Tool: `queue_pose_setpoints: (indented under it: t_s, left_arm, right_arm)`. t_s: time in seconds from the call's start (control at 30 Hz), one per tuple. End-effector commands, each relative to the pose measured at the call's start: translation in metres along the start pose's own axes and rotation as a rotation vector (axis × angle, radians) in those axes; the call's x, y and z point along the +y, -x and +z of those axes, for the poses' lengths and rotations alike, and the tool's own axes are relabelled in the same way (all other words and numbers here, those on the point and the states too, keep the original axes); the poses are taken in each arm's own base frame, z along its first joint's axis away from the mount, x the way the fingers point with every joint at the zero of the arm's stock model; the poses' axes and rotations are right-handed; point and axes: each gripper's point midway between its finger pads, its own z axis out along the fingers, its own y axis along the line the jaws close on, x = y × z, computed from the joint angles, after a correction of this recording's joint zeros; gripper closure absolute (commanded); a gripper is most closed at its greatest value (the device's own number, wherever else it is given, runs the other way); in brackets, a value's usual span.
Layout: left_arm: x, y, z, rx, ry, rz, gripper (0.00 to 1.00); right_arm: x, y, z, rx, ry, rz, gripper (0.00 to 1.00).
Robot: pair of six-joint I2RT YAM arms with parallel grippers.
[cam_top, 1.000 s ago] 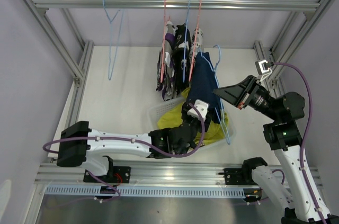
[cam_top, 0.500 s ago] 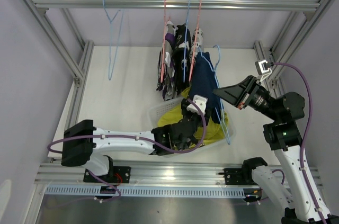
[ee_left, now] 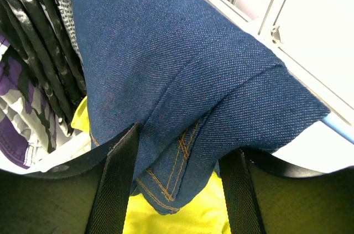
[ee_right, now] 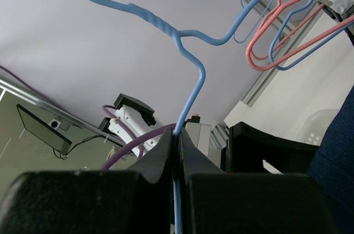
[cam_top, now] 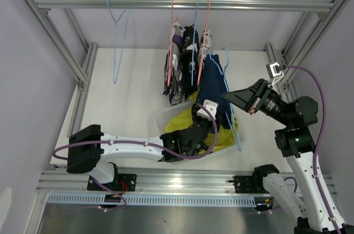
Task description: Remove the trousers from the hanger
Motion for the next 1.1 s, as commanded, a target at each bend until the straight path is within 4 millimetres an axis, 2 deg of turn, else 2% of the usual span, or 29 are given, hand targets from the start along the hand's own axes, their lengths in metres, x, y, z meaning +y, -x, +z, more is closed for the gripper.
queue_pose_setpoints:
  t_s: [0.0,0.17,0.37,0.47,0.57,0.6,0.7,0.9,1.07]
  left_arm:
    - [-0.011,0.033,0.004,-0.070,-0.023,-0.104,0.39]
    - [-0.017,0.046,0.011,-0.109,-0.016,-0.108,0.40]
    - [-0.015,0.050,0.020,-0.153,0.046,-0.095,0.42]
    - [-0.009,0.049,0.024,-0.167,0.099,-0.108,0.48]
    - [-0.003,0.047,0.025,-0.177,0.129,-0.095,0.58]
    - [0.000,0.050,0.024,-0.189,0.144,-0.111,0.64]
    - [0.004,0.054,0.023,-0.215,0.158,-0.126,0.71]
    - [0.011,0.065,0.020,-0.248,0.189,-0.124,0.73]
    - [0.010,0.073,0.019,-0.262,0.173,-0.132,0.73]
  right_arm:
    - [0.024,0.005,-0.001,-0.022,0.083,-0.082,1.00]
    - [0.025,0.004,-0.002,-0.021,0.089,-0.077,1.00]
    - [0.026,0.001,-0.004,-0.021,0.095,-0.062,1.00]
    - [0.025,0.000,-0.005,-0.019,0.095,-0.059,1.00]
    - [0.022,-0.003,-0.006,-0.013,0.089,-0.049,1.00]
    - [0.021,-0.004,-0.006,-0.012,0.086,-0.047,1.00]
    - [0.016,-0.007,-0.007,-0.014,0.075,-0.036,1.00]
    - [0.007,-0.014,-0.010,-0.012,0.055,-0.021,1.00]
    - [-0.003,-0.020,-0.013,-0.012,0.040,0.000,1.00]
